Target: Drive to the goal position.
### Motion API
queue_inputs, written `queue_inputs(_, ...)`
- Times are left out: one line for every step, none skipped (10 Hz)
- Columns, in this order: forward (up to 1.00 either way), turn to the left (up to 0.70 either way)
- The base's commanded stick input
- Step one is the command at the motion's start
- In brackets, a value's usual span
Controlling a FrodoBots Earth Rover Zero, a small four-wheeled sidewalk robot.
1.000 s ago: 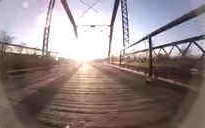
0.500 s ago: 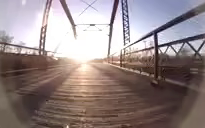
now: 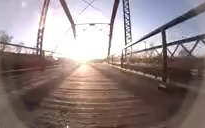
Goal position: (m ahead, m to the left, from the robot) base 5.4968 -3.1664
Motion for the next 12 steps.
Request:
queue_inputs(0.70,0.00)
queue_inputs(0.70,0.00)
queue_inputs(0.70,0.00)
queue_inputs(0.70,0.00)
queue_inputs(0.70,0.00)
queue_inputs(0.70,0.00)
queue_inputs(0.70,0.00)
queue_inputs(0.70,0.00)
queue_inputs(0.70,0.00)
queue_inputs(0.70,0.00)
queue_inputs(0.70,0.00)
queue_inputs(0.70,0.03)
